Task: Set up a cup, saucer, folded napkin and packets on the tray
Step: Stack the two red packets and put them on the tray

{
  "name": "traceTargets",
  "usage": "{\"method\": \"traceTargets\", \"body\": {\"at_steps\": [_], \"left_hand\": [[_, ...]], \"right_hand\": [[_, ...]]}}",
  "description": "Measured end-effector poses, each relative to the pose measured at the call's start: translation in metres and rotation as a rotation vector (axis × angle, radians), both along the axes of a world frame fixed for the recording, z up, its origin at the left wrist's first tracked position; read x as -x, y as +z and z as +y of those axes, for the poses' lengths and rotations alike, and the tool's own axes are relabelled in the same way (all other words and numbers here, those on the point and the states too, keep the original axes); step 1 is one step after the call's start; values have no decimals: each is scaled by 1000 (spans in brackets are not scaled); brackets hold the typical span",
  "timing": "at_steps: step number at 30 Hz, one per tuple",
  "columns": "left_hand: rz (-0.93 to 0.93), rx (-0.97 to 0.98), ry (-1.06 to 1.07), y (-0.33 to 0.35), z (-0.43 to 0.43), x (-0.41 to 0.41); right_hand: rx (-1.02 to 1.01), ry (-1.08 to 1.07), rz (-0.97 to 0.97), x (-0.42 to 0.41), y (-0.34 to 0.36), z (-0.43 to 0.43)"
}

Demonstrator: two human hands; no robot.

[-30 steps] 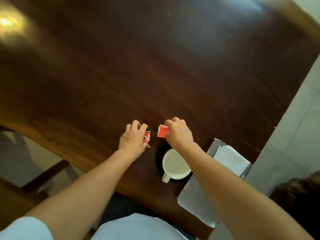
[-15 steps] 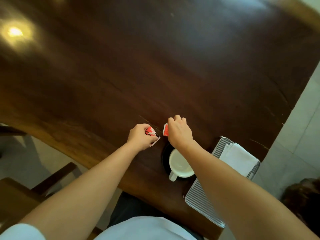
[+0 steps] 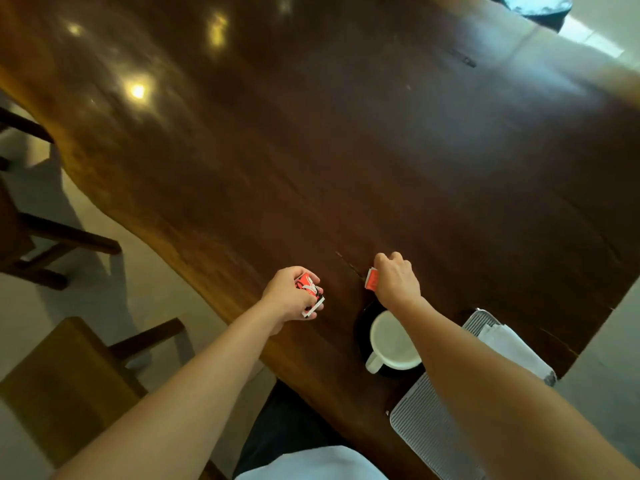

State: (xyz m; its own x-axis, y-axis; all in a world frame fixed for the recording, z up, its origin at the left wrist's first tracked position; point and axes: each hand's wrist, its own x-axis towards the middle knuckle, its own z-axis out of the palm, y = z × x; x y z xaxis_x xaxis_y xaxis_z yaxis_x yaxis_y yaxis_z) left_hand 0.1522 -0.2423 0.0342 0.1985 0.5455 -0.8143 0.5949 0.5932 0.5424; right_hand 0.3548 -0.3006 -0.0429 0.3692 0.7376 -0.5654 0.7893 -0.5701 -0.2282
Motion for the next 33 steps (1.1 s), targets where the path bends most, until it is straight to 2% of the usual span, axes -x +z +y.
{"method": "traceTargets", "body": {"at_steps": [5,26,30,33], "left_hand": [[9,-14,31,-3,1,4],[16,56,-31,-18,9,-10],[-3,75,-62,-14,12,-2],[-27,59,-48,-7,13,2]], "right_hand": [[29,63,-4,-8,-3,1],[121,40,53,-15,-1,24],[149,-11,171,-12,2,28],[49,-115,322,-11,16,33]]}}
